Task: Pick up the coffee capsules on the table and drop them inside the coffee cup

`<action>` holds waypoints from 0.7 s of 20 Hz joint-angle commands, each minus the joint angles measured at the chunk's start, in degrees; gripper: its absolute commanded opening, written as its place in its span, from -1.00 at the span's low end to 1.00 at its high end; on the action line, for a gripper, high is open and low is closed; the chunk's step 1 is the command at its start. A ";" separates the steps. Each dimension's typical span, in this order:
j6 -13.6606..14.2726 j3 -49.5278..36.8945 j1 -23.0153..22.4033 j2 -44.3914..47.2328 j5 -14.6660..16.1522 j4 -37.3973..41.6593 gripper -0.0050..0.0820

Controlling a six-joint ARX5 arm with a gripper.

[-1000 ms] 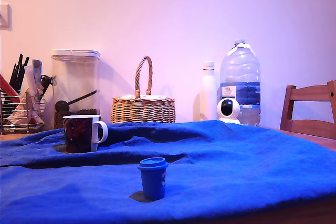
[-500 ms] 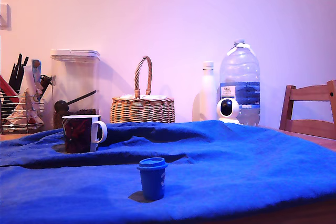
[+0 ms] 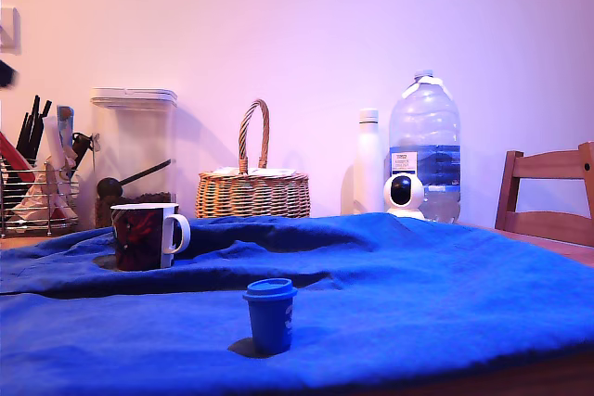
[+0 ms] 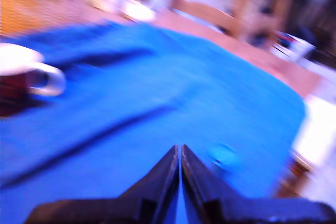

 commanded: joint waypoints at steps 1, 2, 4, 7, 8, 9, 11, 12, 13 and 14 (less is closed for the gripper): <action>0.31 -1.95 -2.32 0.24 -0.52 0.66 -0.93; 0.28 -2.51 -3.80 0.24 -0.96 0.55 -0.93; 0.31 -3.15 -6.27 0.24 -1.33 0.00 -0.93; 0.26 -3.15 -7.96 0.24 -1.27 -1.31 -0.93; 0.26 -3.15 -8.04 0.24 -1.33 -1.53 -0.93; 0.28 -3.15 -8.04 0.24 -1.51 -1.49 -0.93; 0.24 -3.15 -8.04 0.24 -2.25 -1.18 -0.79; -0.04 -3.15 -8.04 0.24 -2.78 -1.16 -0.46; -0.04 -3.15 -8.04 0.24 -3.69 -1.22 -0.04; -0.33 -3.15 -8.04 0.26 -3.98 -1.57 0.34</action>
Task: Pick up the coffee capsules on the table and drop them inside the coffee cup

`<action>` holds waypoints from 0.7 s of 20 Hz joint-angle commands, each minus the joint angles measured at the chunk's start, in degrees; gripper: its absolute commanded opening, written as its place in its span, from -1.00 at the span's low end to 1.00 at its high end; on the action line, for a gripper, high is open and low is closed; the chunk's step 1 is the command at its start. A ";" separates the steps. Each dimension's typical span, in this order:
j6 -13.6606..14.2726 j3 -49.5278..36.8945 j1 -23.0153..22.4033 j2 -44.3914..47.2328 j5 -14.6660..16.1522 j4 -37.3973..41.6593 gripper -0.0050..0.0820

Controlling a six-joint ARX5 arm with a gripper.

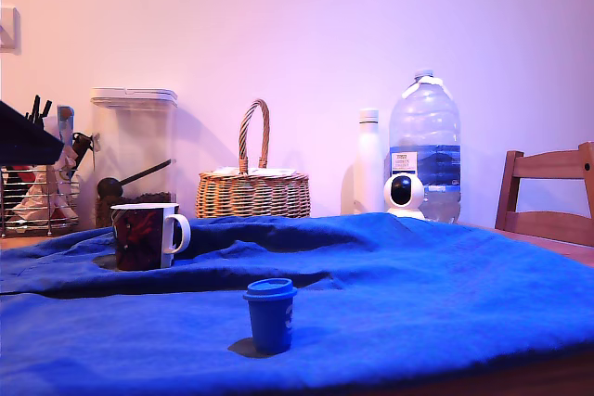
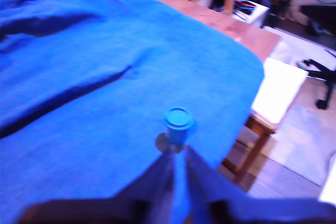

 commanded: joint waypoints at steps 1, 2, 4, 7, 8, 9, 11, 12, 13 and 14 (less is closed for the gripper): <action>-0.13 -1.09 -0.13 0.26 -0.37 -0.15 0.55; -0.11 -1.11 -0.13 0.26 -0.94 -0.39 0.61; 0.04 -1.11 -0.13 0.26 -1.53 -0.44 0.61; 0.39 -1.22 -0.13 0.26 -1.97 -0.26 0.61; 0.39 -1.22 -0.17 0.26 -1.97 -0.26 0.61; 0.35 -1.25 -0.17 0.26 -1.97 -0.24 0.61; 0.37 -1.36 -0.17 0.26 -1.99 0.42 0.61; 0.37 -1.73 -0.17 0.26 -1.97 1.55 0.61; 0.37 -2.40 -0.22 0.28 -1.95 2.99 0.61; 0.37 -3.28 -0.39 0.31 -1.95 4.37 0.61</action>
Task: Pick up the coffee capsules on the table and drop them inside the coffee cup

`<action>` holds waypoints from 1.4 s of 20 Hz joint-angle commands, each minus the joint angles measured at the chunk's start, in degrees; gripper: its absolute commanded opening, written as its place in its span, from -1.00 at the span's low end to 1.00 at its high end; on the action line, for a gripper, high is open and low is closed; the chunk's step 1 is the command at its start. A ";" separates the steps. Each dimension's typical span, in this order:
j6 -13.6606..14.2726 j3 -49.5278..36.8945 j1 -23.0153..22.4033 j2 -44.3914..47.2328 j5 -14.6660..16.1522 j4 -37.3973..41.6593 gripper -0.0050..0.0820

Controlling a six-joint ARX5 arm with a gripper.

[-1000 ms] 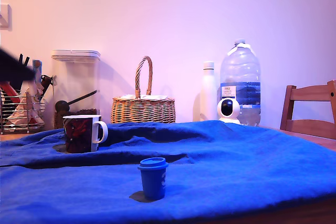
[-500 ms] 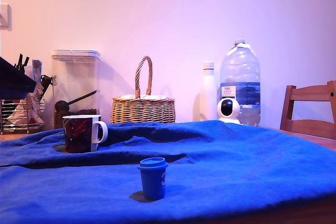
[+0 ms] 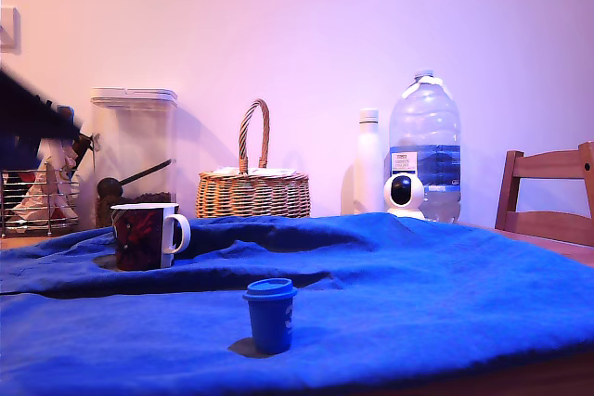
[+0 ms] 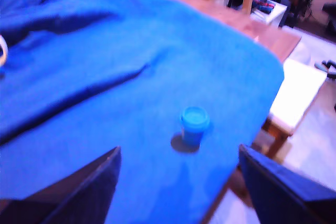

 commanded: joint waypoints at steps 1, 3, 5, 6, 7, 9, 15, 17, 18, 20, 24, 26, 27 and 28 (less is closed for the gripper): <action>0.26 -3.58 -0.70 0.68 -0.15 2.45 0.61; 0.26 -5.16 -1.49 1.49 -0.24 4.79 0.61; 0.55 -5.33 -1.92 2.47 -0.46 6.23 0.61; 0.72 -5.33 -2.03 3.13 -0.48 7.04 0.61; 0.96 -5.33 -2.03 4.04 -0.63 8.02 0.61; 0.94 -5.33 -2.29 6.29 -0.37 10.69 0.61; 2.19 -5.33 -4.04 15.93 -0.42 18.69 0.61; 2.80 -5.33 -4.46 19.54 -0.63 21.81 0.59; 2.93 -5.33 -4.55 21.33 -0.85 23.47 0.59; 3.30 -5.33 -4.66 24.85 -1.70 26.77 0.59; 4.02 -5.33 -4.79 31.47 -1.90 33.64 0.59; 4.33 -5.31 -5.51 34.25 -1.64 37.35 0.59; 4.33 -5.31 -5.88 35.34 -1.70 39.12 0.59; 4.33 -5.31 -6.14 36.28 -1.81 40.61 0.59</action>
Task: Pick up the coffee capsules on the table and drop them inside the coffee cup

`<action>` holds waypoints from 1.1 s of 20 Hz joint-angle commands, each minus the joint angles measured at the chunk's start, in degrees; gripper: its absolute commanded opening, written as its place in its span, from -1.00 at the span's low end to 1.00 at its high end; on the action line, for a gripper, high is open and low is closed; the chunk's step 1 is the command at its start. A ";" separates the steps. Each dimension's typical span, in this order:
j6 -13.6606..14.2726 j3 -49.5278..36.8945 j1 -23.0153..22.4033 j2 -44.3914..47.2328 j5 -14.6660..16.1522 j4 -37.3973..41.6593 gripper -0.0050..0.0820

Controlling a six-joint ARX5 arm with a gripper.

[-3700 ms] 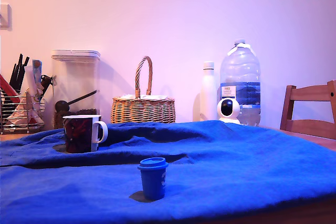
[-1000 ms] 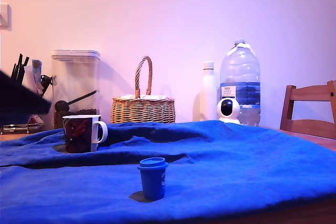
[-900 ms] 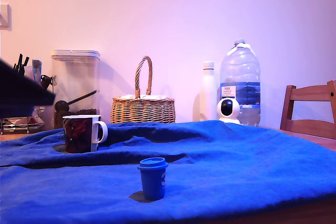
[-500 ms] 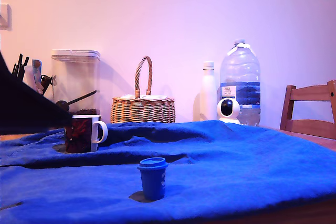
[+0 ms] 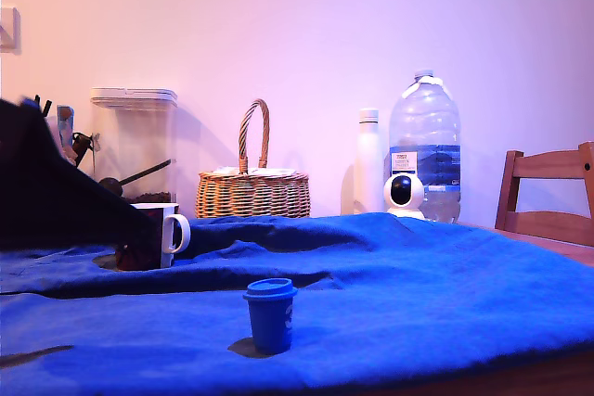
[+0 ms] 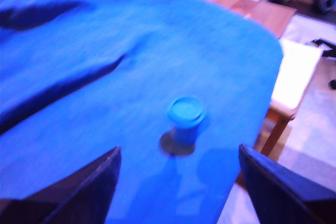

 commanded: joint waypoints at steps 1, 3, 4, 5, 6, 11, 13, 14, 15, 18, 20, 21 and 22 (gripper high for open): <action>0.61 -0.48 -0.42 1.22 -0.13 2.75 0.59; 0.61 -0.46 -0.63 2.95 -0.17 5.05 0.59; 0.61 -0.46 -0.68 3.93 -0.17 6.38 0.59; 0.59 -0.42 -0.74 5.03 -0.17 7.52 0.59; 0.59 -0.28 -0.96 6.45 -0.17 8.59 0.59; 1.29 4.00 -1.49 15.61 0.09 9.38 0.59; 1.79 5.86 -2.23 18.78 0.52 9.33 0.59; 2.16 6.75 -2.69 20.09 0.50 9.27 0.59; 2.47 7.72 -3.08 21.27 0.50 8.96 0.59; 2.56 10.27 -3.82 25.42 0.48 9.16 0.59; 2.56 11.98 -3.98 28.48 0.48 9.31 0.59; 2.56 12.85 -3.98 29.75 0.50 9.35 0.59; 2.56 13.73 -3.98 30.93 0.50 9.35 0.59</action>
